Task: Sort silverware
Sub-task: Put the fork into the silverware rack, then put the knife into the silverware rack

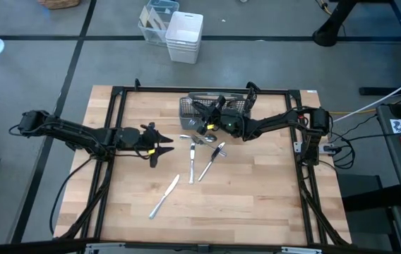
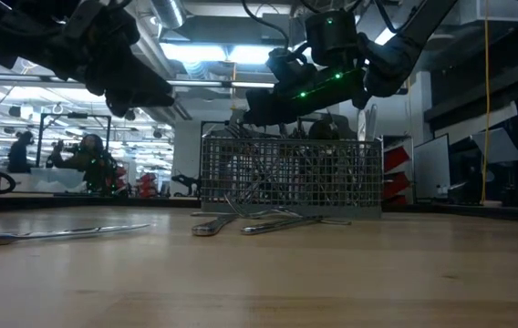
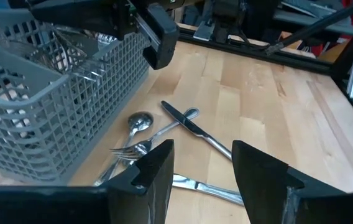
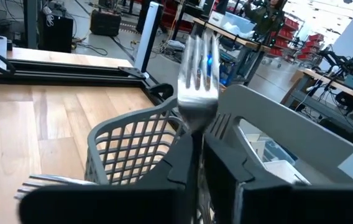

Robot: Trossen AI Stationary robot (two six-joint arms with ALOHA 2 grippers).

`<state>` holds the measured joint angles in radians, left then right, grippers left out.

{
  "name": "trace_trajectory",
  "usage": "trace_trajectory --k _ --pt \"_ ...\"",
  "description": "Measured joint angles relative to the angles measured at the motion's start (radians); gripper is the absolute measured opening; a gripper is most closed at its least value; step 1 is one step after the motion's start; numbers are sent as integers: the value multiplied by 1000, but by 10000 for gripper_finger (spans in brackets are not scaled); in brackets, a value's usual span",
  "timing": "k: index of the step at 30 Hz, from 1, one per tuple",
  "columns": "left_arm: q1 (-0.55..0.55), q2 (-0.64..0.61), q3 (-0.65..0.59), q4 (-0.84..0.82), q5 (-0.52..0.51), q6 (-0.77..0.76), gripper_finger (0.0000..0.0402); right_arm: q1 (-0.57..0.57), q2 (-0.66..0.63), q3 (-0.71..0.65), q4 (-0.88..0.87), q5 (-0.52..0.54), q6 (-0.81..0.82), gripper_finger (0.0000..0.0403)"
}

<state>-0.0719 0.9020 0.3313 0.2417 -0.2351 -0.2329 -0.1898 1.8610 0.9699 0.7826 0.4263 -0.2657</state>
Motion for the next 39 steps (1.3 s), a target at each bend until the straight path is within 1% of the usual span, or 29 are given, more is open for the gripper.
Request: trace_trajectory --k 7,10,15,21,25,30,32,35,39 --pt "1 0 0 0 0 -39 155 0 -1 0 1 0 1 109" --pt "1 0 0 0 0 -30 155 1 -1 0 9 0 1 122" --pt "1 0 0 1 0 -23 155 21 -40 -1 17 15 -6 119" --pt "-5 -7 0 0 3 -48 155 68 -132 -1 -34 81 -70 117" --pt "-36 -23 11 0 17 -55 155 116 -190 0 -75 90 -83 117" --pt "-112 -25 79 1 105 -90 155 201 -241 0 -145 90 -81 116" --pt "-154 -25 108 -10 113 -92 155 243 -257 0 -178 90 -80 116" --pt "-218 -23 163 -94 113 -102 155 317 -265 0 -233 90 -80 116" --pt "-300 4 211 -176 113 -181 155 426 -269 0 -317 90 -80 116"
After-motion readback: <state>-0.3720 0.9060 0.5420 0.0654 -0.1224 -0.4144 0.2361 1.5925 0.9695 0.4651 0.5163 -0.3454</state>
